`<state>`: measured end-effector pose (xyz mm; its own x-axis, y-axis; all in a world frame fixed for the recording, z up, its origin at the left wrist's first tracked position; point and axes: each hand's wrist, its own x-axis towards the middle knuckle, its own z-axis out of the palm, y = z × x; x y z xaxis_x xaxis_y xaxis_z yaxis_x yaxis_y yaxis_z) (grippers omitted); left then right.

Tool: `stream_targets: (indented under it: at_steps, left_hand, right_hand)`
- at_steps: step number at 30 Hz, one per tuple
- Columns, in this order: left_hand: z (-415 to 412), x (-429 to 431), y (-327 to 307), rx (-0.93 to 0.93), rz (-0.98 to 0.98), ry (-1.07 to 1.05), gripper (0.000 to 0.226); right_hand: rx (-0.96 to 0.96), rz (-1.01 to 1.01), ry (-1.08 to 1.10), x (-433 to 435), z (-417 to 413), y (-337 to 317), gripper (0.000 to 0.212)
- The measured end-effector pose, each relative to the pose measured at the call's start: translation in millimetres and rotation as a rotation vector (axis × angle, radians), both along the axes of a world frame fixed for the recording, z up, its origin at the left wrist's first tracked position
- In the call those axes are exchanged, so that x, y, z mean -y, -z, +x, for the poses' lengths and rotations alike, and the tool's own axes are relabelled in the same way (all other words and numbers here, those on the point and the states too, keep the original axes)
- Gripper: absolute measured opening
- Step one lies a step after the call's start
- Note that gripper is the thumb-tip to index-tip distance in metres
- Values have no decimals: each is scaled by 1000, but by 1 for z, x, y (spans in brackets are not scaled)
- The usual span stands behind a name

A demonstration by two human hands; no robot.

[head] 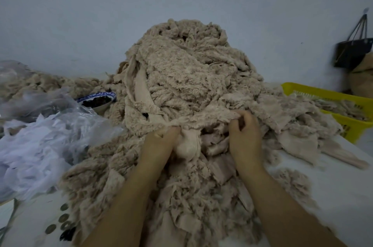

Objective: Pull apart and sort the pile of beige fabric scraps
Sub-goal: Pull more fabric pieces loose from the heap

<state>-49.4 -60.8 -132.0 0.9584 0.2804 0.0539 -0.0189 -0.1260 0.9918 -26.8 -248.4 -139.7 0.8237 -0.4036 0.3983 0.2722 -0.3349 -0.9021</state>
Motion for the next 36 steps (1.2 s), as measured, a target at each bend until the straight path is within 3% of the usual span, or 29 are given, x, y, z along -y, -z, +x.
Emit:
stream_targets:
  at_steps: [2,5,6,8,10,13,15,18,19,23,27,29,30,34,36]
  left_hand:
    - [4,-3,6,132,345,-1,44]
    - [8,-6,11,190,771,-40,11]
    - [9,-5,12,179,856,-64,29]
    - [8,1,10,270,884,-25,51]
    - [4,10,9,389,925,38,55]
    - [5,12,11,453,919,99,31]
    - [2,16,10,372,656,108,15]
    - [-5,18,6,74,-200,90,32]
    - [-8,17,5,5,-389,134,36]
    - [-14,15,-4,1,-799,453,31]
    - [-5,15,-9,89,-1064,297,22]
    - [-3,16,-11,142,-973,209,14]
    - [-3,18,-9,160,-837,170,13]
    - [-8,31,5,298,282,79,19]
    - [-8,32,9,399,505,62,31]
  right_hand:
    - [43,-3,14,1,-3,-2,18]
    - [62,-75,-26,-3,-6,-3,9]
    - [76,-109,-53,-6,-7,-3,10]
    - [95,-173,-137,-13,-8,-2,14]
    - [116,-243,-221,-19,-10,-3,16]
    - [150,-293,-269,-23,-11,-2,16]
    - [108,-247,-253,-20,-8,0,14]
    - [33,-212,-156,-14,-5,1,20]
    - [21,-201,-151,-12,-5,1,27]
    - [-140,-209,-362,-12,-6,1,50]
    - [-62,-81,-206,-11,-5,1,29]
    - [-13,-28,-147,-10,-8,-1,19]
    - [3,-18,-191,-11,-10,-1,27]
    - [-121,-88,-626,-30,-25,-4,76]
    - [-179,-207,-639,-38,-26,-2,85]
